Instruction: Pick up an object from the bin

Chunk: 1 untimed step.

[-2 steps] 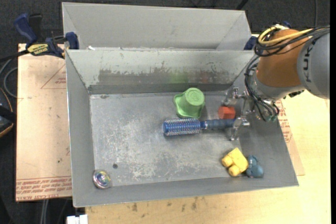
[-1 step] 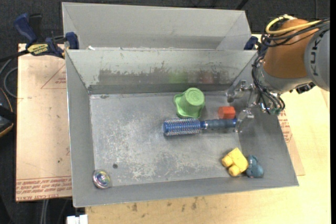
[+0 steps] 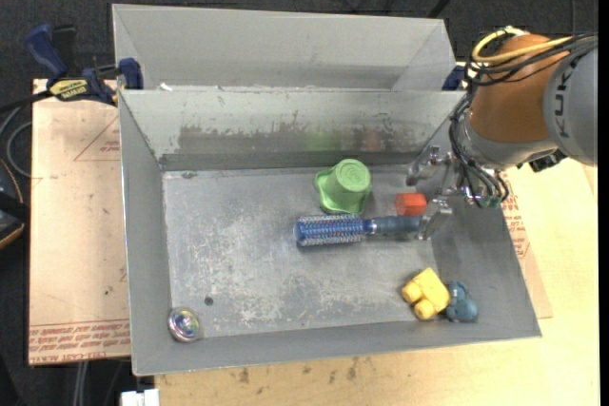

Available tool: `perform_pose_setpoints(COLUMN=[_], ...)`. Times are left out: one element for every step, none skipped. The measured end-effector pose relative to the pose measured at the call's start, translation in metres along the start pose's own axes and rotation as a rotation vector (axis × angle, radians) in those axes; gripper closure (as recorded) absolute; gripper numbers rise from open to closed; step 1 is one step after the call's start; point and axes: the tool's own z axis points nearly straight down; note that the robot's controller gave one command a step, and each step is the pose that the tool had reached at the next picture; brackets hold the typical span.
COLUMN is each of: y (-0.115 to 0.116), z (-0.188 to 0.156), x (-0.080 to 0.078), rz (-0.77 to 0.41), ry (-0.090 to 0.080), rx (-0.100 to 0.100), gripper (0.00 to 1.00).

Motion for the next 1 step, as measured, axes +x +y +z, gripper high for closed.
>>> perform_pose_setpoints(y=[-0.0043], z=[0.0264], x=[-0.0045], rz=[0.086], ry=[-0.002], rx=[-0.001], gripper=[0.00])
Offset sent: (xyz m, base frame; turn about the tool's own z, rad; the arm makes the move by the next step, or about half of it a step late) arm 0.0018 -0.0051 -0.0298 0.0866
